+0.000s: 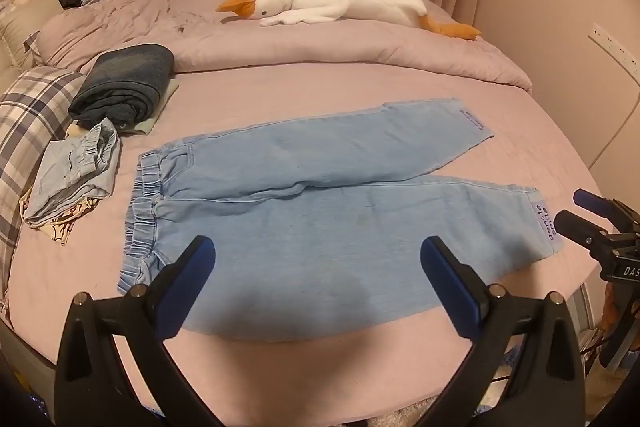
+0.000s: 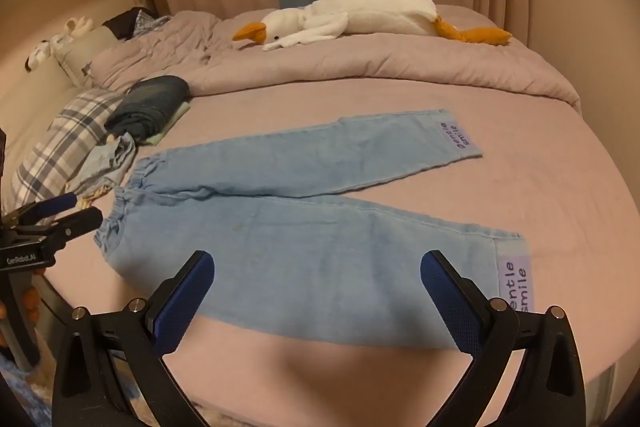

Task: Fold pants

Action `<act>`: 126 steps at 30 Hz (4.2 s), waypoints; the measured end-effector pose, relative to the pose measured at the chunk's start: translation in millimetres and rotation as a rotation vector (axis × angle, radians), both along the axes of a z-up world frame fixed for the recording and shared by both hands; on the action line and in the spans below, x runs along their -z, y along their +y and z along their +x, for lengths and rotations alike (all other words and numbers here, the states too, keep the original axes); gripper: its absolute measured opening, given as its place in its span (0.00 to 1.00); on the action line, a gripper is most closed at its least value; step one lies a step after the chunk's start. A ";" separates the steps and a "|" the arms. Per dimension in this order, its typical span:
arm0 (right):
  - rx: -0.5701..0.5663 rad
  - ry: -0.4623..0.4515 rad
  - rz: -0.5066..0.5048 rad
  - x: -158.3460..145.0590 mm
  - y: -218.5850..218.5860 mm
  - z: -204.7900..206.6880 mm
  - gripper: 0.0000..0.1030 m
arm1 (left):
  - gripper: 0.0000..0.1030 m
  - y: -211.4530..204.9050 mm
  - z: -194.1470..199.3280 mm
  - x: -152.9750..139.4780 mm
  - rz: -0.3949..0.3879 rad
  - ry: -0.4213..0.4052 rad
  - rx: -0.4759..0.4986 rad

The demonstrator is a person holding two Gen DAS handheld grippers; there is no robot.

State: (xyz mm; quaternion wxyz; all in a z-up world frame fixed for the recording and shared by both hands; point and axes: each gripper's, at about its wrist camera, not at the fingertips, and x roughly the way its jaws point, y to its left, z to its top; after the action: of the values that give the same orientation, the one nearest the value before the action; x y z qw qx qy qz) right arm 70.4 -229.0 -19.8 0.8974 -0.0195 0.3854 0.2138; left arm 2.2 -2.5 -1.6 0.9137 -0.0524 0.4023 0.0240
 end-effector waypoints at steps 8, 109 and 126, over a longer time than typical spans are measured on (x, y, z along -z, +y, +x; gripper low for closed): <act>0.002 0.002 0.000 -0.9 -0.1 0.2 0.99 | 1.00 -1.7 2.2 -1.0 -0.004 -0.002 0.003; -0.102 0.234 -0.233 110.9 -13.5 27.6 0.44 | 0.75 135.5 -15.1 96.7 0.023 0.055 -0.329; -0.077 0.138 -0.199 74.5 -13.1 91.4 0.46 | 0.85 186.2 50.3 82.4 0.016 0.051 -0.280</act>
State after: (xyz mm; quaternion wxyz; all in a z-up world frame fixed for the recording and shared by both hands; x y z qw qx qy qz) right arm 161.8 -242.1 -94.3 0.8535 -0.1086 0.4645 0.2098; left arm 52.5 183.7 -84.0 0.8913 -0.1000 0.4140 0.1557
